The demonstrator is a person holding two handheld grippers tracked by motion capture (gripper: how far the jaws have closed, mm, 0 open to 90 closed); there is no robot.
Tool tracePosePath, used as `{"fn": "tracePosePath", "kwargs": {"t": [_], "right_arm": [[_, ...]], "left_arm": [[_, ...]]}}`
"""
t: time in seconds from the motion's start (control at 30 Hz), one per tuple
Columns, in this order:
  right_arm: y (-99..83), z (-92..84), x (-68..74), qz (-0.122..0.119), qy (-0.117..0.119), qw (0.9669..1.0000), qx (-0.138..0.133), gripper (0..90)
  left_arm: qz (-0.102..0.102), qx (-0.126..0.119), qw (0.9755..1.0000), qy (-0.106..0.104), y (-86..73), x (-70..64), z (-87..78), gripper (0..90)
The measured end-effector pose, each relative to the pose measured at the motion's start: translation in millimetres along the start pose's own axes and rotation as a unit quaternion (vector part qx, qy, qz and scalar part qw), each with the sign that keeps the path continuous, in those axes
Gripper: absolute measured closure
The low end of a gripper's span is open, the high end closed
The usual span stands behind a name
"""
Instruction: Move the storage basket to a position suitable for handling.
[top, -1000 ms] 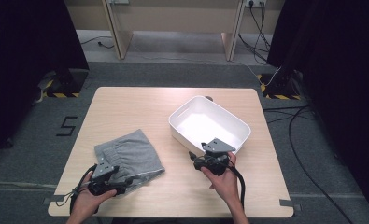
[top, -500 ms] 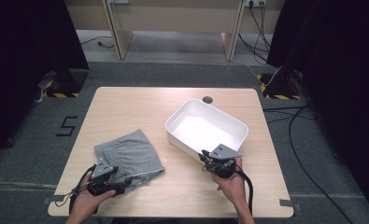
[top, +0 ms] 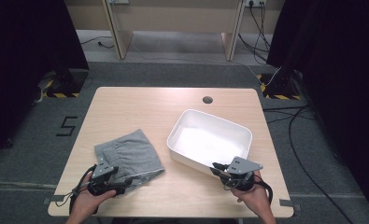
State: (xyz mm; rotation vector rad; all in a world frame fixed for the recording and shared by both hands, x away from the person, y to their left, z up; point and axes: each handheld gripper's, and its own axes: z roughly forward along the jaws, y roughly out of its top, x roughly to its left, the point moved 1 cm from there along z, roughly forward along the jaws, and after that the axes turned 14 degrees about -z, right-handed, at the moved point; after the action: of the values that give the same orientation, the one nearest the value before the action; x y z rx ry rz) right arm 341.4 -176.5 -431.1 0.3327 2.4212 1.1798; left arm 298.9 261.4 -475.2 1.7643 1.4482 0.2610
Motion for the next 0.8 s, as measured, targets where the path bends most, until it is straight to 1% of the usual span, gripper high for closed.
{"fn": "tracePosePath", "kwargs": {"t": [0.03, 0.07, 0.1, 0.13, 0.17, 0.2, 0.23, 0.27, 0.3, 0.33, 0.4, 0.47, 0.5, 0.53, 0.57, 0.6, 0.67, 0.7, 0.73, 0.77, 0.8], "right_arm": [[-0.6, -3.0, -0.3, 0.014, 0.001, 0.9998, -0.011, 73.1], [-0.2, -7.0, -0.5, 0.021, -0.002, 0.9997, -0.012, 69.5], [1.3, -11.5, -0.9, 0.028, -0.013, 0.9995, -0.009, 64.7], [3.6, -16.7, -1.4, 0.043, -0.028, 0.9987, -0.006, 61.3], [5.9, -23.0, -2.8, 0.055, -0.037, 0.9978, -0.006, 58.3], [8.1, -29.6, -3.9, 0.069, -0.047, 0.9964, -0.011, 55.8], [10.0, -36.5, -5.3, 0.080, -0.064, 0.9947, -0.013, 51.7], [10.7, -43.5, -6.8, 0.092, -0.082, 0.9924, -0.004, 48.3], [10.1, -49.3, -8.5, 0.109, -0.102, 0.9887, 0.002, 45.2], [8.1, -55.2, -10.6, 0.127, -0.123, 0.9841, 0.013, 42.7], [1.5, -64.5, -15.0, 0.162, -0.165, 0.9725, 0.026, 40.0], [-7.1, -69.6, -20.0, 0.188, -0.188, 0.9632, 0.038, 38.7], [-11.1, -70.6, -22.5, 0.197, -0.197, 0.9595, 0.043, 38.4], [-14.9, -70.4, -24.8, 0.204, -0.200, 0.9572, 0.043, 38.4], [-18.0, -68.8, -26.4, 0.214, -0.199, 0.9554, 0.041, 38.4], [-20.7, -66.0, -27.3, 0.224, -0.194, 0.9543, 0.040, 38.3], [-25.5, -57.2, -28.7, 0.236, -0.176, 0.9548, 0.037, 38.4], [-27.6, -52.5, -29.3, 0.239, -0.172, 0.9548, 0.042, 40.4], [-29.4, -47.5, -29.7, 0.231, -0.167, 0.9571, 0.053, 44.6], [-31.0, -42.9, -29.7, 0.218, -0.165, 0.9593, 0.070, 44.2], [-32.1, -39.6, -29.7, 0.219, -0.168, 0.9583, 0.074, 44.1]], "left_arm": [[0.000, -0.001, 1.0000, -0.001, 0.5, -0.1, -0.5, 23.8], [-0.003, -0.003, 1.0000, -0.004, 1.2, -0.3, -1.1, 23.9], [-0.005, -0.005, 0.9999, -0.009, 2.1, -0.8, -2.1, 24.3], [-0.005, -0.007, 0.9999, -0.013, 3.3, -1.5, -3.2, 24.3], [-0.004, -0.011, 0.9998, -0.015, 4.9, -2.4, -4.1, 24.3], [-0.003, -0.014, 0.9998, -0.016, 7.2, -3.7, -4.7, 24.3], [-0.001, -0.019, 0.9997, -0.018, 10.2, -5.0, -5.3, 24.4], [-0.001, -0.023, 0.9995, -0.022, 13.5, -6.7, -5.4, 24.5], [-0.001, -0.025, 0.9993, -0.028, 16.8, -8.7, -5.0, 24.5], [-0.002, -0.027, 0.9990, -0.034, 20.0, -11.4, -4.1, 24.4], [0.005, -0.029, 0.9987, -0.042, 24.9, -18.6, -0.9, 24.4], [0.013, -0.028, 0.9982, -0.051, 28.9, -26.4, 3.6, 24.4], [0.016, -0.027, 0.9980, -0.055, 30.8, -30.1, 5.9, 24.4], [0.020, -0.025, 0.9978, -0.059, 32.7, -33.5, 8.1, 24.4], [0.022, -0.024, 0.9975, -0.063, 35.0, -36.4, 10.5, 24.4], [0.022, -0.025, 0.9973, -0.066, 37.4, -38.9, 13.1, 24.5], [0.024, -0.024, 0.9969, -0.071, 42.3, -43.3, 17.6, 24.5], [0.024, -0.024, 0.9968, -0.073, 44.5, -45.3, 19.8, 24.5], [0.025, -0.024, 0.9966, -0.075, 46.7, -47.4, 21.9, 24.5], [0.026, -0.024, 0.9964, -0.077, 48.8, -49.8, 23.6, 24.5], [0.029, -0.024, 0.9961, -0.079, 50.6, -52.5, 24.9, 24.5]]}}
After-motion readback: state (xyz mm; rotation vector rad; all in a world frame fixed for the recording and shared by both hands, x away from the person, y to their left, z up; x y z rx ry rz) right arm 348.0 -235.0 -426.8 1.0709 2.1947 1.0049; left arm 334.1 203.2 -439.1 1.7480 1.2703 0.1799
